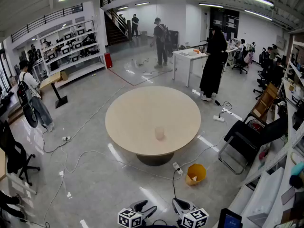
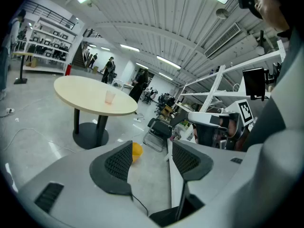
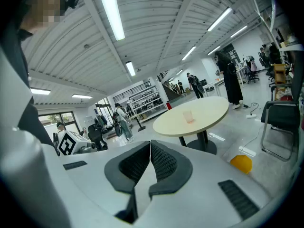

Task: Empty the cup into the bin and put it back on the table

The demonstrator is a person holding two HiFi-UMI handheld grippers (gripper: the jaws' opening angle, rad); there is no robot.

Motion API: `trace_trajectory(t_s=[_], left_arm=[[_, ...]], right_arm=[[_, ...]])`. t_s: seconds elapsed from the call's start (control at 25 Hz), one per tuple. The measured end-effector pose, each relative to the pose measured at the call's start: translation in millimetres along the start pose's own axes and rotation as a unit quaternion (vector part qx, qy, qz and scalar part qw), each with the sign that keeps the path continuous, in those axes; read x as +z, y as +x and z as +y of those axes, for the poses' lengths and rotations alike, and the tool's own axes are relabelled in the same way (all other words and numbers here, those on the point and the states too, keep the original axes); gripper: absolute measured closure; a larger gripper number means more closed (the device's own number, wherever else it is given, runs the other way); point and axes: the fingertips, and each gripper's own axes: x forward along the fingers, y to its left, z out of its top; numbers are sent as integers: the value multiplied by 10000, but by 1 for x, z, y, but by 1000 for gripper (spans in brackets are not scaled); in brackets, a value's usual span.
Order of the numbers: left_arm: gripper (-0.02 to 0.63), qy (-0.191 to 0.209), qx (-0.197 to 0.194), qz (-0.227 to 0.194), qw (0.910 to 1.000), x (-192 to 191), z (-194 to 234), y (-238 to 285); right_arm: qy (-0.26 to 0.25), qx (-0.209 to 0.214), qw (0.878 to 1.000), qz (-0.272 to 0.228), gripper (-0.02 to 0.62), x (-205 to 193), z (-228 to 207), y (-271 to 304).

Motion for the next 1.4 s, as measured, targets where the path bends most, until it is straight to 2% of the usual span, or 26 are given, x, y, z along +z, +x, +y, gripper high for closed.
trace_trajectory(t_s=[0.2,0.4,0.56,0.8,1.12,1.4], left_arm=[[328,239,-9,11,9997,15,18,-16],[328,169,-58,-36,9998,18,35,-24],[328,104,-58,-70,9999,19,50,-32],[328,5,-177,-83,9998,19,74,-39],[328,-252,-465,135,9985,9,115,-43],[328,-281,-601,323,9973,15,155,-53]], right_arm=[[-196,-55,9998,-90,578,9,14,23],[-267,-34,9996,-39,578,4,26,41],[-318,-59,9990,-324,577,14,34,51],[-233,-294,9990,-254,577,8,36,73],[-110,-601,9981,3,577,-4,48,110],[-63,-1062,9942,141,577,-2,51,123]])
